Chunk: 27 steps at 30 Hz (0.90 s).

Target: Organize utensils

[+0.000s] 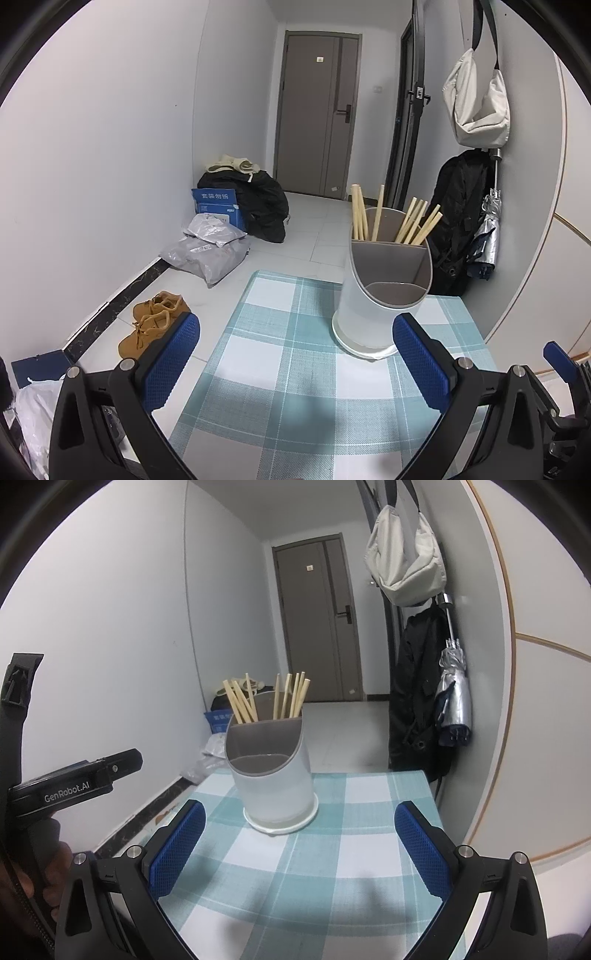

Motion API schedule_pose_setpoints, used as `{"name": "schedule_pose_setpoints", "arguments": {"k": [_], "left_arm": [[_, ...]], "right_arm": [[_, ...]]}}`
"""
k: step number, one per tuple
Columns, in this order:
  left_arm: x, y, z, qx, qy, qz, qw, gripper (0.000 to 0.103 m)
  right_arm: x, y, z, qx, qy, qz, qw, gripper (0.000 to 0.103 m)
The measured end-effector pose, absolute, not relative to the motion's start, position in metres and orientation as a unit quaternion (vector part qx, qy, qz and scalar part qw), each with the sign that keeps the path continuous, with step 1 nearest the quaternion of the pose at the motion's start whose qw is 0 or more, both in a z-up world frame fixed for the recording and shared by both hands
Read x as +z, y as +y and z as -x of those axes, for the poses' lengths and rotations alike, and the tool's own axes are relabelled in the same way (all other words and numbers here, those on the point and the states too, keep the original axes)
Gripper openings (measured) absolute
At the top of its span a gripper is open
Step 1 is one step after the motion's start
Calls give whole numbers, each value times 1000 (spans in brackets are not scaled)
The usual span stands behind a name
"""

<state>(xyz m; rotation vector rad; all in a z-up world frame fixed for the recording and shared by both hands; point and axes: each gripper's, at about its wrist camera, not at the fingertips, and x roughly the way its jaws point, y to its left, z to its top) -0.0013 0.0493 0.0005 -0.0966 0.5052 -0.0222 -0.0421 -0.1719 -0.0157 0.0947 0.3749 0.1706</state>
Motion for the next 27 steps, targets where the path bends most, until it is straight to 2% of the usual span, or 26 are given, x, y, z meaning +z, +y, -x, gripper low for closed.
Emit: {"name": "schedule_pose_setpoints", "arguments": {"k": [27], "left_arm": [[3,42,8,-9,230,24,973,102]], "right_arm": [[-15,-176,44,75,186,-59,978,103]]}}
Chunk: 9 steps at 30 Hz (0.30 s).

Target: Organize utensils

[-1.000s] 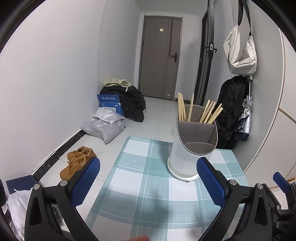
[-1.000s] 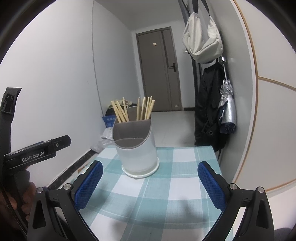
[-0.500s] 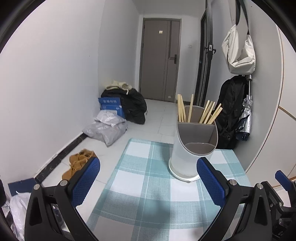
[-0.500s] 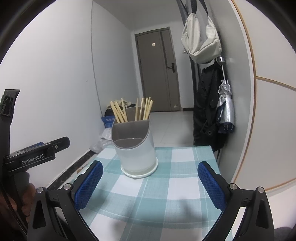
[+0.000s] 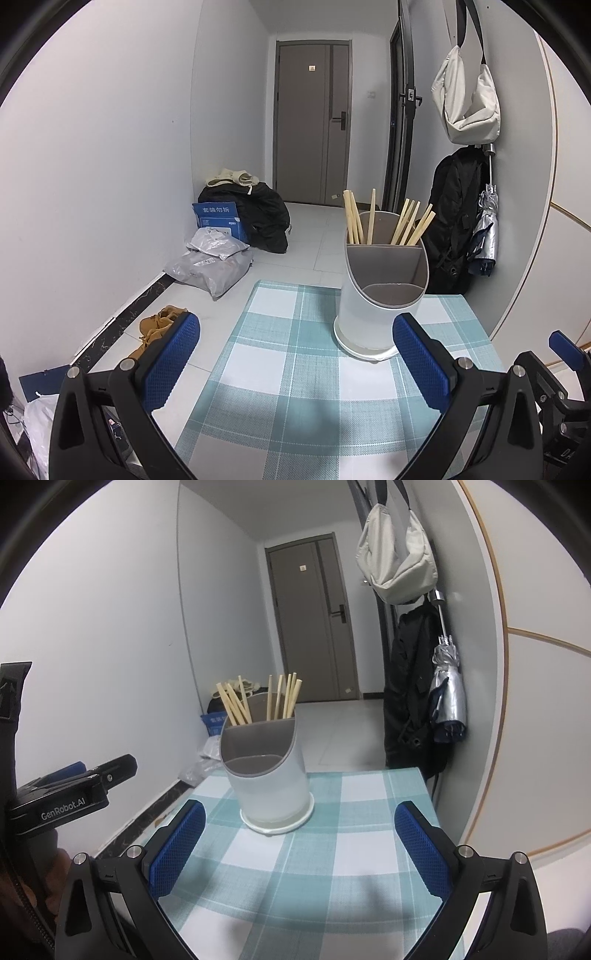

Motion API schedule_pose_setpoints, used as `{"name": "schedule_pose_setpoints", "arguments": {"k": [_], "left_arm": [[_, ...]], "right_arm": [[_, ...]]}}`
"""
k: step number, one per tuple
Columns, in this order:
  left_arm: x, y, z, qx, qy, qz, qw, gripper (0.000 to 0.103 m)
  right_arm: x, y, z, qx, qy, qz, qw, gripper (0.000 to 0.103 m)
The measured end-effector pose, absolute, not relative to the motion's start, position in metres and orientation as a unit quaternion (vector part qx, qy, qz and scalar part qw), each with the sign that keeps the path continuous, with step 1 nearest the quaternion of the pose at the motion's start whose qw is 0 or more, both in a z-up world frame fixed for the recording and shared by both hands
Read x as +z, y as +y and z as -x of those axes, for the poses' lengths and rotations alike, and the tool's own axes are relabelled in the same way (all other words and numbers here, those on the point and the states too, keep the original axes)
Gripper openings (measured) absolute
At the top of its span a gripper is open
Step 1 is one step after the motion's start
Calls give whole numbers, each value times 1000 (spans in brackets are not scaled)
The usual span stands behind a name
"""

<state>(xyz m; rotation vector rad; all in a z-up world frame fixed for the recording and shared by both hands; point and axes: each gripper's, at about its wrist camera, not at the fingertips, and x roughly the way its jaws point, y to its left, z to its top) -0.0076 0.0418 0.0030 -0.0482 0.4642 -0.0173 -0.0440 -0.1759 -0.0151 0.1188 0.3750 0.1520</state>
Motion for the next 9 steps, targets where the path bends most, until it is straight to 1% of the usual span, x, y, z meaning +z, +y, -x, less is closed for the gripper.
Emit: {"name": "schedule_pose_setpoints", "arguments": {"k": [9], "left_arm": [[0,43,6,-9,241,35,970,102]], "right_arm": [[-16,-176,43,77,190,-61,977,103]]}}
